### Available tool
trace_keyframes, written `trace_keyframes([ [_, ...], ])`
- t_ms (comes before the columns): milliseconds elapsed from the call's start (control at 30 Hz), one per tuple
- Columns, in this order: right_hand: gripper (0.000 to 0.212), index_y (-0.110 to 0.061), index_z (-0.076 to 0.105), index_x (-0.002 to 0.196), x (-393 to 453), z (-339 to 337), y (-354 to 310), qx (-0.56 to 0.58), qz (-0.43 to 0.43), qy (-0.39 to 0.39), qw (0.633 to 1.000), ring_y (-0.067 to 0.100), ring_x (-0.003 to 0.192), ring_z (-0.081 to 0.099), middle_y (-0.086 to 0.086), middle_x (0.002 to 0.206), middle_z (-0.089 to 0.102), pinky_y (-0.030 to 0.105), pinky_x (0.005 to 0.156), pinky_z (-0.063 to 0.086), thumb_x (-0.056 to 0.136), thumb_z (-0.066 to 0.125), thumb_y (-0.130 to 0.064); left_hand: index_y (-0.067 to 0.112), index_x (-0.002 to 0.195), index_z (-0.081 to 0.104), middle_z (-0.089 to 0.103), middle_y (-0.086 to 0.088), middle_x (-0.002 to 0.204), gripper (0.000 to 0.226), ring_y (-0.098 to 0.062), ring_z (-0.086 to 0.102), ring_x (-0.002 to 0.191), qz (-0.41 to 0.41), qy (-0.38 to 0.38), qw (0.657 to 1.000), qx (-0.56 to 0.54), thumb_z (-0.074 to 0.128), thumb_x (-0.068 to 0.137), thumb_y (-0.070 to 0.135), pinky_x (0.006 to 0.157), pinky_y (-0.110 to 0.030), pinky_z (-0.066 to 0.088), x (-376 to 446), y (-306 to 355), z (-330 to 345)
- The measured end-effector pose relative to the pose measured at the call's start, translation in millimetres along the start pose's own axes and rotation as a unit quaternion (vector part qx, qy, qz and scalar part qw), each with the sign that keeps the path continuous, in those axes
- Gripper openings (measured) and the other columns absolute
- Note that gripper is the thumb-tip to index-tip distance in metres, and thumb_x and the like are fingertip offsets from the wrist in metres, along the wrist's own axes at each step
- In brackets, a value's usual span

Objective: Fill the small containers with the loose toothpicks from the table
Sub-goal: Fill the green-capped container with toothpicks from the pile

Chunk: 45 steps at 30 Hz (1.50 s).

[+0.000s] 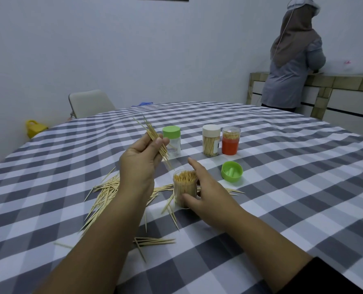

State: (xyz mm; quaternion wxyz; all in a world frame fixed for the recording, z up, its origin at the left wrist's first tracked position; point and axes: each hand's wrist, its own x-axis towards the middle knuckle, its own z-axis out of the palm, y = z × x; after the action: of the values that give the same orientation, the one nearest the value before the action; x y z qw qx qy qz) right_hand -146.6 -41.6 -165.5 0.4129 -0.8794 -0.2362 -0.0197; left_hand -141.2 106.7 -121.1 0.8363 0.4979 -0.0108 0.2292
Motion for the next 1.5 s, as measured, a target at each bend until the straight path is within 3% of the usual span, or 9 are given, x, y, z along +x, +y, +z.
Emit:
trace_keyframes([
  [267, 0.086, -0.044, 0.004, 0.146, -1.7, -1.7, -2.4, 0.028, 0.002, 0.002, 1.0, 0.015, 0.123, 0.047, -0.004, 0.138, 0.045, 0.04, 0.102, 0.044, 0.087, 0.064, -0.024, 0.007, 0.106, 0.069, 0.074, -0.008, 0.092, 0.022, -0.02, 0.068, 0.1, -0.022, -0.068, 0.99, 0.122, 0.062, 0.086, 0.005, 0.098, -0.036, 0.048, -8.8, -20.8, 2.5],
  [433, 0.091, -0.042, -0.003, 0.147, -2.2, -5.6, -0.2, 0.03, 0.012, 0.019, 0.999, 0.013, 0.1, 0.059, -0.001, 0.12, 0.057, 0.037, 0.089, 0.051, 0.086, 0.062, -0.021, 0.014, 0.103, 0.073, 0.075, -0.001, 0.097, 0.021, -0.014, 0.068, 0.1, -0.057, -0.097, 0.973, 0.204, 0.065, 0.085, 0.007, 0.077, -0.027, 0.056, -13.8, -28.0, 0.0],
  [633, 0.091, -0.038, -0.001, 0.148, -2.0, -7.6, -0.4, 0.041, 0.005, 0.022, 0.999, 0.011, 0.099, 0.06, -0.002, 0.123, 0.056, 0.035, 0.088, 0.051, 0.086, 0.063, -0.019, 0.013, 0.109, 0.071, 0.075, 0.0, 0.092, 0.025, -0.012, 0.071, 0.09, -0.068, -0.12, 0.953, 0.269, 0.067, 0.085, 0.01, 0.078, -0.03, 0.057, -16.8, -25.3, -0.1],
  [767, 0.088, -0.04, 0.0, 0.149, -3.1, -10.1, -1.0, 0.106, 0.001, 0.014, 0.994, 0.008, 0.119, 0.052, -0.007, 0.145, 0.041, 0.029, 0.097, 0.047, 0.089, 0.061, -0.02, 0.022, 0.114, 0.067, 0.073, 0.003, 0.103, 0.028, -0.008, 0.068, 0.099, -0.102, -0.153, 0.944, 0.274, 0.065, 0.088, 0.012, 0.09, -0.031, 0.053, -14.7, -20.5, -5.4],
  [867, 0.079, -0.041, -0.001, 0.148, -1.7, -11.3, -2.1, 0.151, -0.011, 0.02, 0.988, 0.011, 0.138, 0.032, -0.008, 0.155, 0.024, 0.031, 0.109, 0.034, 0.094, 0.055, -0.025, 0.035, 0.1, 0.068, 0.07, 0.011, 0.11, 0.029, 0.005, 0.063, 0.095, -0.098, -0.189, 0.926, 0.312, 0.055, 0.092, 0.011, 0.076, -0.016, 0.048, -13.6, -11.3, -7.5],
  [1000, 0.064, -0.042, 0.003, 0.148, -0.6, -8.8, -3.7, 0.152, -0.041, 0.051, 0.986, 0.006, 0.136, 0.033, -0.009, 0.151, 0.031, 0.031, 0.111, 0.031, 0.099, 0.042, -0.03, 0.045, 0.109, 0.06, 0.063, 0.023, 0.107, 0.045, 0.005, 0.059, 0.099, -0.139, -0.302, 0.868, 0.368, 0.055, 0.086, 0.007, 0.083, -0.016, 0.045, -14.4, -3.3, -13.1],
  [1100, 0.051, -0.038, 0.017, 0.147, -0.4, -7.4, -4.6, 0.122, -0.046, 0.087, 0.988, 0.002, 0.112, 0.053, -0.013, 0.129, 0.052, 0.021, 0.094, 0.044, 0.101, 0.036, -0.03, 0.039, 0.14, 0.037, 0.055, 0.018, 0.12, 0.067, 0.006, 0.053, 0.102, -0.108, -0.327, 0.809, 0.476, 0.065, 0.085, 0.013, 0.076, -0.005, 0.04, -17.0, -7.2, -14.5],
  [1267, 0.037, -0.029, 0.044, 0.137, -2.3, -10.8, -5.7, 0.152, -0.045, 0.112, 0.981, -0.017, 0.095, 0.052, -0.022, 0.111, 0.053, 0.009, 0.084, 0.044, 0.101, 0.035, -0.026, 0.036, 0.136, 0.041, 0.054, 0.027, 0.096, 0.068, 0.025, 0.053, 0.076, -0.03, -0.278, 0.826, 0.489, 0.075, 0.079, 0.024, 0.062, 0.004, 0.038, -24.5, -14.5, -6.5],
  [1500, 0.037, -0.037, 0.051, 0.102, -4.5, -35.9, -4.4, 0.103, -0.016, 0.086, 0.991, 0.0, 0.087, 0.048, -0.008, 0.104, 0.051, 0.011, 0.066, 0.037, 0.085, 0.056, -0.005, 0.039, 0.143, 0.034, 0.048, 0.019, 0.126, 0.08, 0.002, 0.043, 0.112, -0.009, -0.264, 0.817, 0.514, 0.077, 0.076, 0.034, 0.077, -0.005, 0.034, -20.0, -19.0, -9.6],
])
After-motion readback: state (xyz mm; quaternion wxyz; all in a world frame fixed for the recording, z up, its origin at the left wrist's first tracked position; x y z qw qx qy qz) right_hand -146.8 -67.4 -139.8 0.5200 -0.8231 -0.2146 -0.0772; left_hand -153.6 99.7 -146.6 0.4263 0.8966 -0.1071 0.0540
